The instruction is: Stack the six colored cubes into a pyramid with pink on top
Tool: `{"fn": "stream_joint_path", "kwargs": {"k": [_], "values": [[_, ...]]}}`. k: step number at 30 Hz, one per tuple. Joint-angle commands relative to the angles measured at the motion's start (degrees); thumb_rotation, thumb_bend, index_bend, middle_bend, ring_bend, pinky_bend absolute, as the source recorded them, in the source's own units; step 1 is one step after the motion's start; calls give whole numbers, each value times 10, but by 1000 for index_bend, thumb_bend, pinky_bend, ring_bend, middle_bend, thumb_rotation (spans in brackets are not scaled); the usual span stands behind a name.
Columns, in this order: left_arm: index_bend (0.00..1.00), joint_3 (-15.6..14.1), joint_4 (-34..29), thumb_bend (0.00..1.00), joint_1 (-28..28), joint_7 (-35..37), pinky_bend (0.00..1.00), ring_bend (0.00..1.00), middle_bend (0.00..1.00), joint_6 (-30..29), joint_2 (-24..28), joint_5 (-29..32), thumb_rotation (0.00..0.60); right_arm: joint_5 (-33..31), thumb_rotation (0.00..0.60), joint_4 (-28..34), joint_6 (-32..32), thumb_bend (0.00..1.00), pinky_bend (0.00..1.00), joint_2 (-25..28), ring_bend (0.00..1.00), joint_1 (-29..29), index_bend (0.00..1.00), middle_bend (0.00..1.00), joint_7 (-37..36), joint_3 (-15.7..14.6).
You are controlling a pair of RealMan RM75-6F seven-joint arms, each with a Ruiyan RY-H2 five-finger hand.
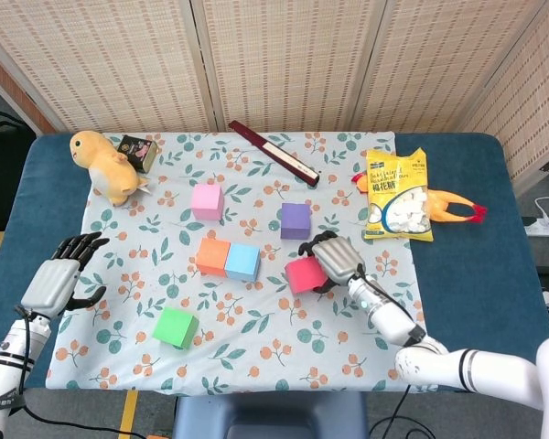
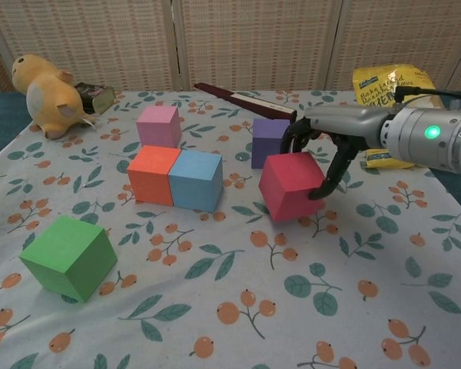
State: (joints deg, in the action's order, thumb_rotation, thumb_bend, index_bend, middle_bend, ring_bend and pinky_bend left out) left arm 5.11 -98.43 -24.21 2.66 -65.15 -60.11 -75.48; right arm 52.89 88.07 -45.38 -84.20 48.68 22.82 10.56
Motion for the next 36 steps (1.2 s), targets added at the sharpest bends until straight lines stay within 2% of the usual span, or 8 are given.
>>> {"fn": "stream_joint_path", "kwargs": {"k": [1,7,13,20,29,36], "values": [[116,1,-1,345,1,1,78,11,46,0,0,-1,600,-99,600,0,-35,34,160,-42,202,28,298,436,56,19],[115,2,0,344,2,3,78,11,45,2,1,-1,600,-171,600,-7,-61,34,161,-75,204,57,252,435,89,34],[115,3,2,344,1,6,78,11,44,4,1,-3,600,-206,600,-19,-85,34,160,-98,184,77,152,433,114,39],[113,4,2,345,2,6,79,11,43,6,2,-5,600,-242,600,-22,-71,34,160,-93,131,90,7,324,127,36],[112,5,3,345,3,8,79,11,41,4,1,-9,600,-248,600,-15,-57,34,152,-74,112,93,0,281,119,27],[112,5,5,344,4,10,78,11,40,5,0,-11,600,-236,600,-28,-55,34,148,-85,111,100,5,280,113,21]]}}
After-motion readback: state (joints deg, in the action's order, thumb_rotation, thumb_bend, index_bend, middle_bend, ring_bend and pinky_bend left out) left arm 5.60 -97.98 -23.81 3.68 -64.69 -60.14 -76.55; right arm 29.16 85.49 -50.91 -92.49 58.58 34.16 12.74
